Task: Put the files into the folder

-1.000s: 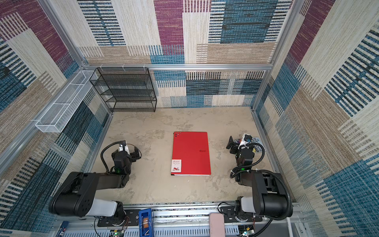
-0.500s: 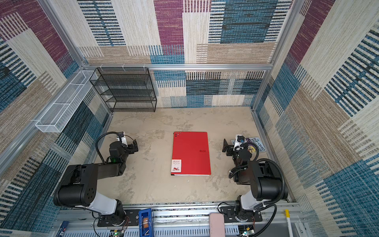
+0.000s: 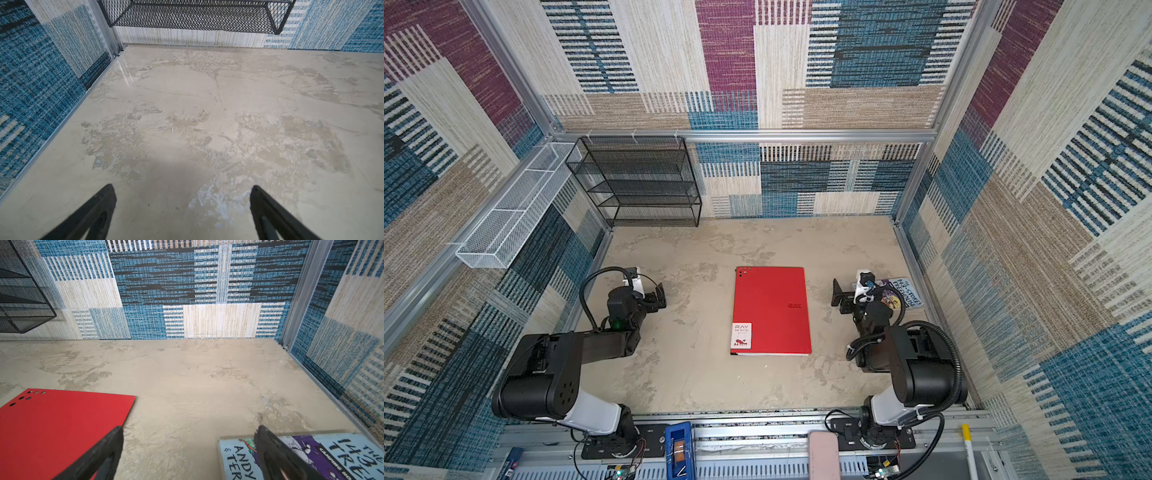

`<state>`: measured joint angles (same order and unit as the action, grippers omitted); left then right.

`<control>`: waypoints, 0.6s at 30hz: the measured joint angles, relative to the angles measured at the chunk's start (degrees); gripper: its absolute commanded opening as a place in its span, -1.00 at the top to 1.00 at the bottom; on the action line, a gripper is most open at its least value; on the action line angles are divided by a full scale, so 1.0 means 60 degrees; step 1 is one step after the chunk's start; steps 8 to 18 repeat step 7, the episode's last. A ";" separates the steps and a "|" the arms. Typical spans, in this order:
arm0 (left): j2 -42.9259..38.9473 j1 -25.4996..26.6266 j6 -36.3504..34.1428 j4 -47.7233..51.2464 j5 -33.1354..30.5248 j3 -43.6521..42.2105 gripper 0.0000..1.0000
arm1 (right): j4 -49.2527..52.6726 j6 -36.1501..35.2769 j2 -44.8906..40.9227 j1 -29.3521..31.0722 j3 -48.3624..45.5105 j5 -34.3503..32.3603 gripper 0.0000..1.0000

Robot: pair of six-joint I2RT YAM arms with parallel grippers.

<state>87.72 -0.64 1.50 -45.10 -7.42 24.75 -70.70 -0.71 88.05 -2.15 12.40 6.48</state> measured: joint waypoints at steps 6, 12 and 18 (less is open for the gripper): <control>0.0000 0.0000 0.0000 0.0000 0.0000 -0.0004 -0.99 | 0.0131 -0.0029 0.0084 -0.0033 0.0226 0.0098 -1.00; 0.0000 0.0000 0.0000 0.0000 0.0000 -0.0004 -0.99 | 0.0131 -0.0029 0.0051 -0.0036 0.0164 0.0102 -1.00; 0.0000 0.0000 0.0000 0.0000 0.0000 -0.0004 -0.99 | 0.0131 -0.0029 0.0051 -0.0036 0.0164 0.0102 -1.00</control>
